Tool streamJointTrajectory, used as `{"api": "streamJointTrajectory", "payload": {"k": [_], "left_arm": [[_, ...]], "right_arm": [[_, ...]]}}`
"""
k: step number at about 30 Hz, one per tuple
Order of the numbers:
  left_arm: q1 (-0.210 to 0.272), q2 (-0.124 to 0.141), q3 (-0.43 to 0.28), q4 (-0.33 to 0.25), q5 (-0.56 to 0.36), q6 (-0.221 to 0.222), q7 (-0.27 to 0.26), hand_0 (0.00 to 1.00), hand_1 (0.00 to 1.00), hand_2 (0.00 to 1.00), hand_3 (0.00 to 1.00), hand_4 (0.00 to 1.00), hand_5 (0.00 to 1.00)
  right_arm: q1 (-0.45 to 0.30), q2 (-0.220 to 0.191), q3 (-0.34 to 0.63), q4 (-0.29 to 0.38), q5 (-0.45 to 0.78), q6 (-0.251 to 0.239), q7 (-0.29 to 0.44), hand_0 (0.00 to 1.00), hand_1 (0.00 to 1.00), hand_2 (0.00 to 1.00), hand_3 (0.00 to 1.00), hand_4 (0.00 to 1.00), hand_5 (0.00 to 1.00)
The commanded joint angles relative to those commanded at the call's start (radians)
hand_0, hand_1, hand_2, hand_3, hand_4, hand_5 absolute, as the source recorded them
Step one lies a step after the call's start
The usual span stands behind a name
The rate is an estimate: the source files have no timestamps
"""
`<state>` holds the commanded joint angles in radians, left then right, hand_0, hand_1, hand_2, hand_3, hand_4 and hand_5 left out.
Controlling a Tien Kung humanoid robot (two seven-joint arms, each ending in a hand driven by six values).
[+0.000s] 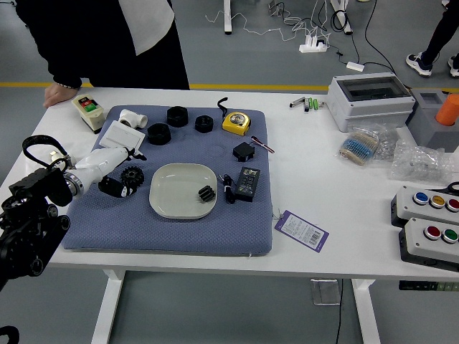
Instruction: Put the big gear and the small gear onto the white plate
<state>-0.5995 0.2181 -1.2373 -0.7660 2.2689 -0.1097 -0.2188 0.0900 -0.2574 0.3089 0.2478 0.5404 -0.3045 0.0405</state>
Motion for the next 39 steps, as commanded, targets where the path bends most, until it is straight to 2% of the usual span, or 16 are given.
{"api": "streamJointTrajectory", "payload": {"k": [20, 33, 39], "left_arm": [[-0.013, -0.016, -0.026, 0.061, 0.000, -0.005, -0.002, 0.681, 0.729, 0.776, 0.680, 0.773, 0.002], [-0.017, -0.023, -0.040, 0.067, 0.000, 0.017, -0.004, 0.665, 0.714, 0.763, 0.664, 0.767, 0.002], [-0.020, -0.026, -0.041, 0.078, 0.000, 0.011, -0.001, 0.662, 0.712, 0.758, 0.659, 0.763, 0.002]], "right_arm": [[0.002, -0.001, 0.000, 0.000, 0.000, -0.001, 0.000, 0.688, 0.692, 0.723, 0.560, 0.791, 0.679], [0.003, -0.002, -0.002, 0.000, 0.001, -0.001, 0.000, 0.689, 0.692, 0.723, 0.560, 0.791, 0.679], [0.005, -0.002, -0.001, 0.001, 0.001, -0.001, 0.000, 0.689, 0.692, 0.723, 0.560, 0.791, 0.679]]}}
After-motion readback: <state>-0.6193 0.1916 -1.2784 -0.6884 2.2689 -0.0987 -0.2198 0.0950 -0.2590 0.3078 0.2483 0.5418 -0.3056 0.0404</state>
